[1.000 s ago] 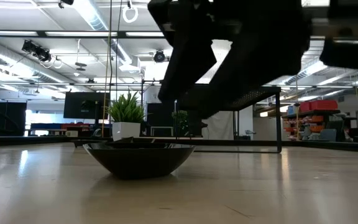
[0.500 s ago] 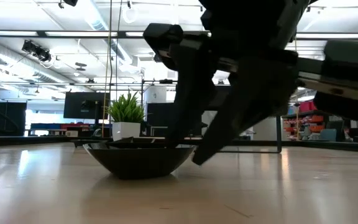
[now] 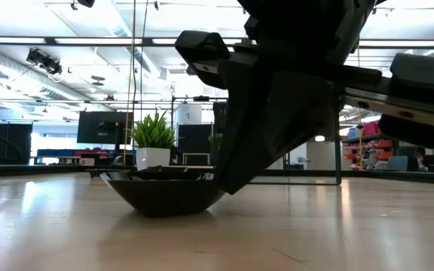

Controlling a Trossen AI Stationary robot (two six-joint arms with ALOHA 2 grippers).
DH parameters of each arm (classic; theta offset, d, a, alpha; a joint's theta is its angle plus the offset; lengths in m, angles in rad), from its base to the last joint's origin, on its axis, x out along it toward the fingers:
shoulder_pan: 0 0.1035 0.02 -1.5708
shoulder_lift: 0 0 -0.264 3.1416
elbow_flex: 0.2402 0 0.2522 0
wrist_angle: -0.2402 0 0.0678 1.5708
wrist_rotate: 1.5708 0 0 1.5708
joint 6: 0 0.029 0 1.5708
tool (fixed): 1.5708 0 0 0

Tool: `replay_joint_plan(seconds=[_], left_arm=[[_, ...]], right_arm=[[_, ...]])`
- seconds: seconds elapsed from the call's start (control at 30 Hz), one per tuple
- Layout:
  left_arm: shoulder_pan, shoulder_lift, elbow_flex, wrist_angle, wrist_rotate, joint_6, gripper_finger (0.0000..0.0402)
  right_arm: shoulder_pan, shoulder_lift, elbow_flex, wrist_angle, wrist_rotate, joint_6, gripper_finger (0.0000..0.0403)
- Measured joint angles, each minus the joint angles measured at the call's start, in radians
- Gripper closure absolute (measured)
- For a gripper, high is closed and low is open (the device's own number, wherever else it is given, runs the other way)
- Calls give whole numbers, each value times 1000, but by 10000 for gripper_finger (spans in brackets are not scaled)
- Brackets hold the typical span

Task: Pick & Place Mini shaped plates
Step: Stack the bottom leaf shaped plate on top of the leaf shaped plates on the shelf

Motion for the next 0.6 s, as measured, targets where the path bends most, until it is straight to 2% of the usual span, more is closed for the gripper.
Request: replay_joint_plan(seconds=[0.2,0.6], left_arm=[[0,0,0,0,0,2,342],[0,0,0,0,0,3,342]], right_arm=[[-1,0,0,12,8,0,399],[58,-40,0,4,207,8,401]])
